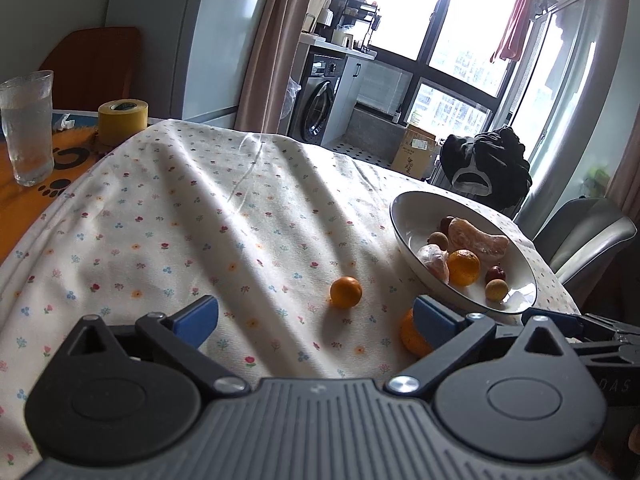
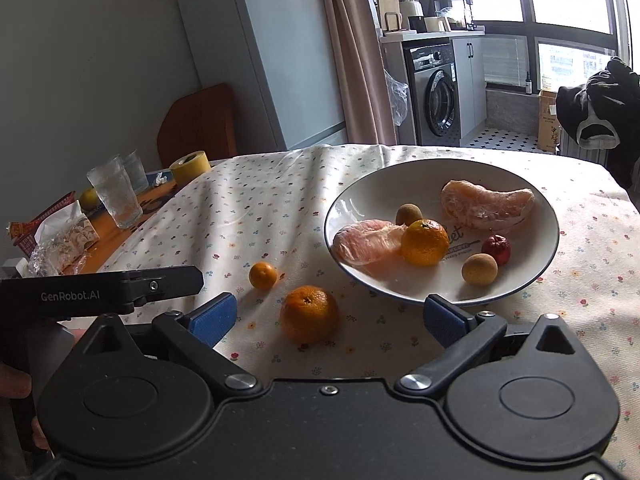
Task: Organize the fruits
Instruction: 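Grasp the large mandarin with the right tool while the left grasps a kumquat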
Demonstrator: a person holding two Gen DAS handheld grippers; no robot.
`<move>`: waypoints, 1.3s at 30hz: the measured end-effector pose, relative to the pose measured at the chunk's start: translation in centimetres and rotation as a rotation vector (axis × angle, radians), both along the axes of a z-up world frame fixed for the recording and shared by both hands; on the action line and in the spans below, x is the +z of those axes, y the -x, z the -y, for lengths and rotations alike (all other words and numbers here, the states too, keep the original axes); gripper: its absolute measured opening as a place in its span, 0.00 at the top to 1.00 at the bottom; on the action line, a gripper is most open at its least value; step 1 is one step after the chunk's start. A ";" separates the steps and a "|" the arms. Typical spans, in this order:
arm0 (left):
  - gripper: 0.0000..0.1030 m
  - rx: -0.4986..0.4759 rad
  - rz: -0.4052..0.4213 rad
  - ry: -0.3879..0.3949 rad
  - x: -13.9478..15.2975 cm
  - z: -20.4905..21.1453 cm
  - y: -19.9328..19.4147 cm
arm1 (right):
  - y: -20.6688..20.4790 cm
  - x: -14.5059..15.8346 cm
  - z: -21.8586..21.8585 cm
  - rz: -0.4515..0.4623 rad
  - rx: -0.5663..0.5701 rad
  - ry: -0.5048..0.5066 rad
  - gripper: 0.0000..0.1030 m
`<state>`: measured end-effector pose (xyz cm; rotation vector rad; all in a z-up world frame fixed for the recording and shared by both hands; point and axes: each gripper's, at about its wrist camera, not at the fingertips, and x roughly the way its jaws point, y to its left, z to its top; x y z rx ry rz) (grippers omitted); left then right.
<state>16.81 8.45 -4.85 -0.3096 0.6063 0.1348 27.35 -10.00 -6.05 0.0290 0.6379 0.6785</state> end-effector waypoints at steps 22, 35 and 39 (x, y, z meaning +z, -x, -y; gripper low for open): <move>0.16 -0.004 0.006 -0.009 -1.5 -0.8 -1.0 | -2.6 -2.9 -3.5 -0.080 0.073 0.013 0.62; 0.39 -0.017 -0.006 -0.026 -1.7 0.4 -2.9 | -1.8 -0.7 -2.3 -0.027 0.101 -0.008 0.62; 0.40 -0.029 -0.011 -0.032 -1.8 1.0 -3.5 | -1.9 -0.1 -1.6 -0.015 0.093 -0.017 0.62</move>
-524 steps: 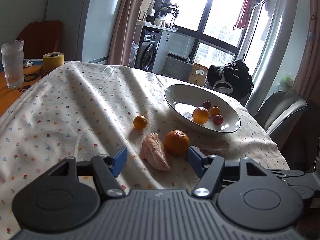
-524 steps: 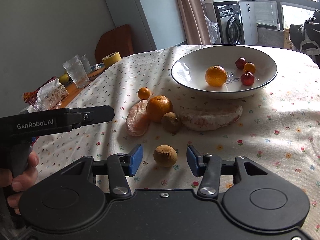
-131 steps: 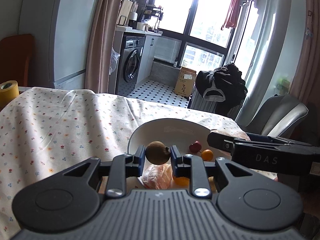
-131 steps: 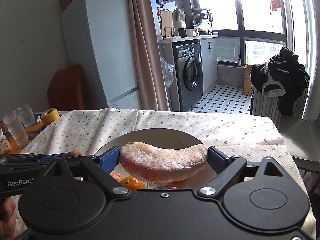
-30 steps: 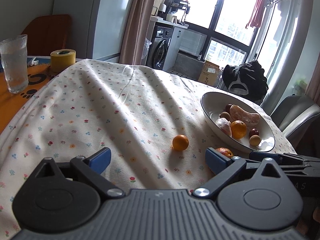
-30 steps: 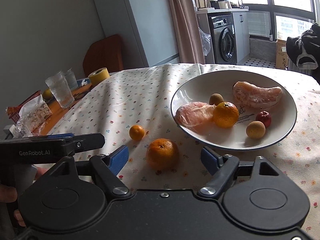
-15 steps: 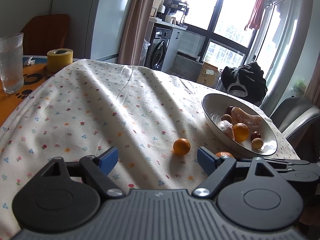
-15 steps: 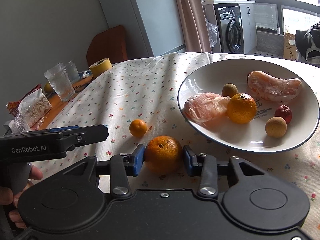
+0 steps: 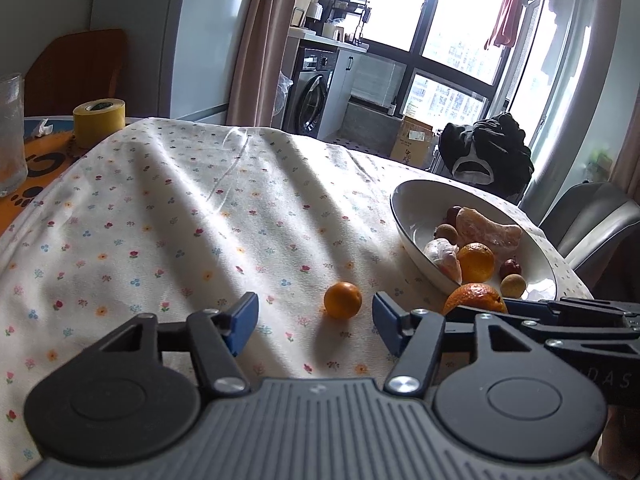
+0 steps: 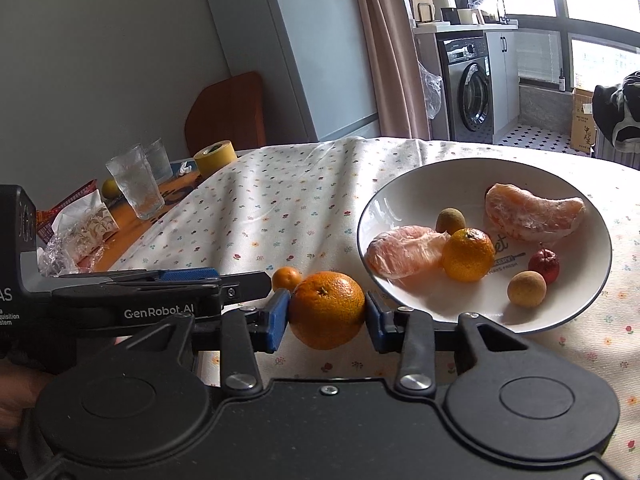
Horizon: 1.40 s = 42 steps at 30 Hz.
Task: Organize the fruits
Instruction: 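Grasp the large mandarin with the right tool while the left grasps a kumquat, then carry the mandarin and kumquat over the white bowl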
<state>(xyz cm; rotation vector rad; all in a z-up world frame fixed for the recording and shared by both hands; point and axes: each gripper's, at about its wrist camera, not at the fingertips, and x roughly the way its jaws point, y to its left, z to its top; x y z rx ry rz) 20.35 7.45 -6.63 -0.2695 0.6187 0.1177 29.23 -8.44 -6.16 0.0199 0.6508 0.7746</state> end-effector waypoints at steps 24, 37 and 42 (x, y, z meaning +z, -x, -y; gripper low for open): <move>0.78 0.002 -0.032 -0.023 -1.3 2.8 -3.9 | -2.4 0.7 8.1 0.033 -0.178 -0.035 0.62; 0.78 -0.039 0.048 -0.046 2.0 5.7 -3.9 | -3.5 0.5 10.7 0.036 -0.232 -0.061 0.62; 0.78 -0.068 0.064 -0.047 2.5 6.9 -4.4 | -3.8 0.6 11.6 0.037 -0.248 -0.067 0.62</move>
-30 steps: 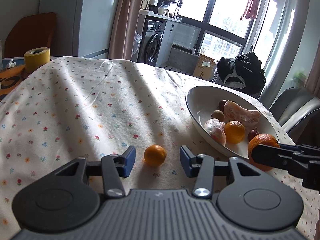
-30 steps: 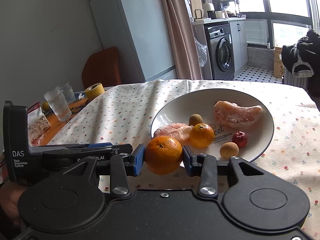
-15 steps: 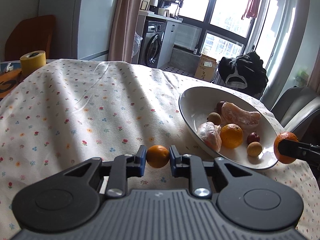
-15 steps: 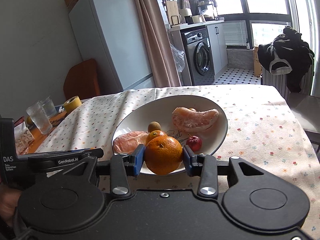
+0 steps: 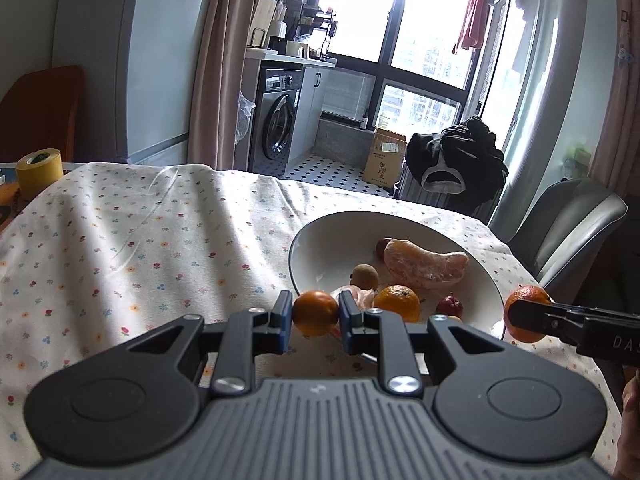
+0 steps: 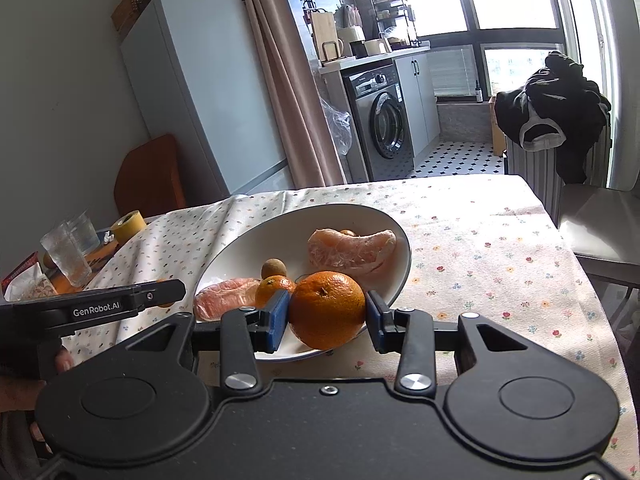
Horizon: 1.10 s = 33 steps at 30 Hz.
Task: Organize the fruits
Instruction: 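Carry the mandarin and kumquat over the white bowl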
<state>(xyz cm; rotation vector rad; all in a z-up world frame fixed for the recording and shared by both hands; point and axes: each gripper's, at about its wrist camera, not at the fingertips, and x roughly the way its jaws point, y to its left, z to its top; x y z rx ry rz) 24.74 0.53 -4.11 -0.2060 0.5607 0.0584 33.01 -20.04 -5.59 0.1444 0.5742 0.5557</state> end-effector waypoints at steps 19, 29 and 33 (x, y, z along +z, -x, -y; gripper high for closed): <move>0.74 -0.066 0.026 0.034 0.6 2.9 -1.2 | -0.4 0.5 0.8 0.017 -0.005 -0.003 0.62; 0.61 -0.026 0.004 0.027 0.6 1.3 -0.4 | -0.9 0.6 -0.8 0.014 0.023 0.005 0.62; 0.53 -0.019 0.006 0.023 0.7 0.8 0.0 | -1.4 0.8 -1.5 0.018 0.029 0.006 0.62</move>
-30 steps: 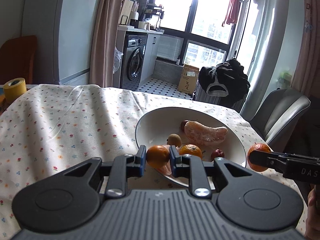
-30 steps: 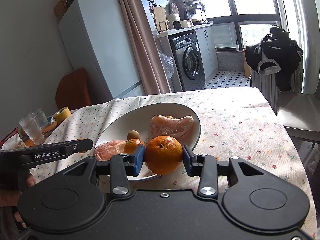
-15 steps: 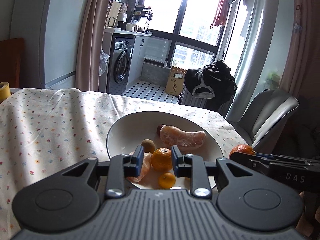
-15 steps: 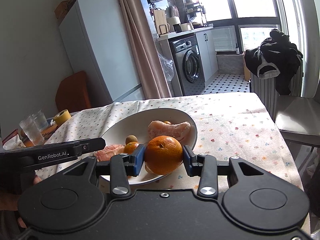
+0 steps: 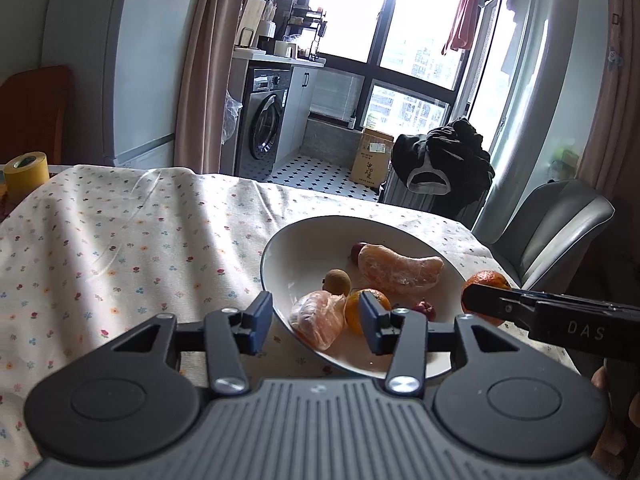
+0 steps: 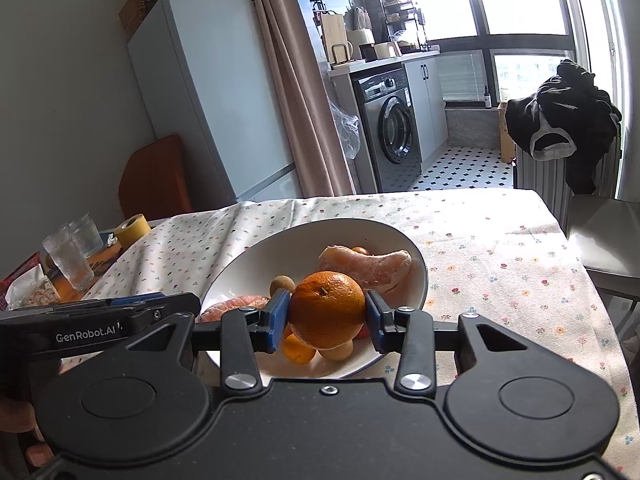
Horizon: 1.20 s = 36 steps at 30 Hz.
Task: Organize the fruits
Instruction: 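Carry the mandarin and kumquat over the white bowl, then open both tools to drop the mandarin and kumquat into the bowl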
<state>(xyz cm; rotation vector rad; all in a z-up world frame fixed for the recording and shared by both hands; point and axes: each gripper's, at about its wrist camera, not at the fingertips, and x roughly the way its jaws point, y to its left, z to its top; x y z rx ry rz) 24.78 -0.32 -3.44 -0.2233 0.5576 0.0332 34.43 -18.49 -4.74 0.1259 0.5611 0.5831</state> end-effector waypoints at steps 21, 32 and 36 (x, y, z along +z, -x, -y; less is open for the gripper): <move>0.29 0.066 0.013 0.013 0.4 -2.3 1.9 | -0.6 0.4 -0.5 -0.009 -0.015 -0.028 0.41; 0.19 0.070 0.000 0.019 1.5 -1.7 3.8 | 2.3 1.3 0.4 0.002 -0.012 -0.013 0.18; 0.14 0.059 -0.008 0.015 2.0 -1.5 4.7 | 3.3 1.9 0.8 0.012 -0.012 -0.018 0.13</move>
